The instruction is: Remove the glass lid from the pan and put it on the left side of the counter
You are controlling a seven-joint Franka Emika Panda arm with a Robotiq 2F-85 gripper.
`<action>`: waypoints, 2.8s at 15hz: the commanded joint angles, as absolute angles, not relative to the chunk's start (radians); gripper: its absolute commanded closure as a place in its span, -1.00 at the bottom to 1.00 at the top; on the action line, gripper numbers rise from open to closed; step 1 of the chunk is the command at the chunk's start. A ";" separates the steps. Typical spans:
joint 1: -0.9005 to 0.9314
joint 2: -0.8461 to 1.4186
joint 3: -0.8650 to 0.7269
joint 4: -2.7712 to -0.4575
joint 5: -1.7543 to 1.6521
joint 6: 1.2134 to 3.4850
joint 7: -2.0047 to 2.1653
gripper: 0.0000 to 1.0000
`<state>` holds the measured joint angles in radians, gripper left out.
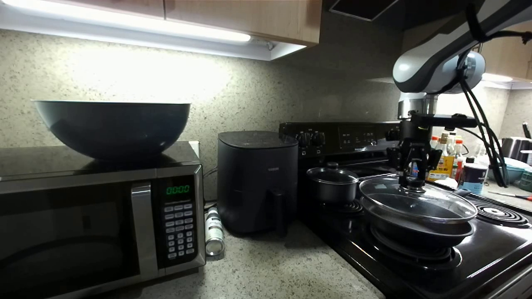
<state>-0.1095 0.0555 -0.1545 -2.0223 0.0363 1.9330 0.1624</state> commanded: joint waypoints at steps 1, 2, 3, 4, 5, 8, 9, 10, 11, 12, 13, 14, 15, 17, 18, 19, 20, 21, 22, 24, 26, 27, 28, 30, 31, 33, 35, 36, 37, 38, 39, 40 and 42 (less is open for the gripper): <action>-0.087 -0.044 -0.117 -2.067 -0.010 1.902 0.204 0.50; -0.077 -0.047 -0.103 -2.063 -0.012 1.888 0.199 0.50; -0.067 -0.050 -0.089 -2.063 -0.016 1.881 0.198 0.50; -0.055 -0.053 -0.073 -2.066 -0.021 1.880 0.192 0.50; -0.043 -0.054 -0.057 -2.068 -0.025 1.880 0.187 0.50; -0.015 -0.048 -0.025 -2.062 -0.011 1.862 0.138 0.50; -0.023 -0.012 -0.032 -2.052 0.003 1.889 0.166 0.00; -0.014 -0.012 -0.023 -2.053 0.003 1.885 0.166 0.00; -0.010 -0.012 -0.019 -2.053 0.003 1.883 0.166 0.00; -0.010 -0.012 -0.018 -2.053 0.002 1.883 0.165 0.00; -0.011 -0.012 -0.020 -2.053 0.002 1.883 0.163 0.00; -0.013 -0.012 -0.022 -2.053 0.002 1.882 0.161 0.00; -0.012 -0.015 -0.022 -2.054 0.004 1.887 0.165 0.50; 0.010 0.004 0.000 -2.036 -0.018 1.900 0.200 0.50; 0.023 0.019 0.015 -2.026 -0.034 1.902 0.215 0.50; 0.042 0.039 0.035 -2.013 -0.061 1.900 0.234 0.50; 0.061 0.055 0.052 -2.002 -0.090 1.896 0.248 0.50; 0.084 0.075 0.072 -1.985 -0.123 1.885 0.267 0.50; 0.105 0.096 0.088 -1.968 -0.154 1.877 0.284 0.50; 0.153 0.141 0.117 -1.929 -0.218 1.857 0.315 0.50; 0.197 0.190 0.137 -1.889 -0.272 1.834 0.332 0.50; 0.218 0.218 0.144 -1.868 -0.297 1.820 0.338 0.50; 0.236 0.241 0.147 -1.850 -0.317 1.809 0.338 0.50; 0.267 0.290 0.151 -1.812 -0.344 1.788 0.323 0.50; 0.279 0.312 0.152 -1.794 -0.351 1.782 0.309 0.50; 0.298 0.359 0.152 -1.757 -0.356 1.773 0.282 0.50; 0.306 0.396 0.157 -1.724 -0.339 1.769 0.231 0.50; 0.303 0.406 0.163 -1.713 -0.321 1.773 0.188 0.50; 0.298 0.412 0.168 -1.706 -0.305 1.777 0.145 0.50; 0.289 0.417 0.174 -1.700 -0.287 1.784 0.096 0.50; 0.279 0.418 0.179 -1.693 -0.267 1.785 0.047 0.50; 0.270 0.418 0.182 -1.693 -0.256 1.786 -0.013 0.50; 0.293 0.433 0.165 -1.709 -0.278 1.819 0.046 0.00</action>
<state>0.2901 0.4311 0.1664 -1.7128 -0.2782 1.8225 0.0439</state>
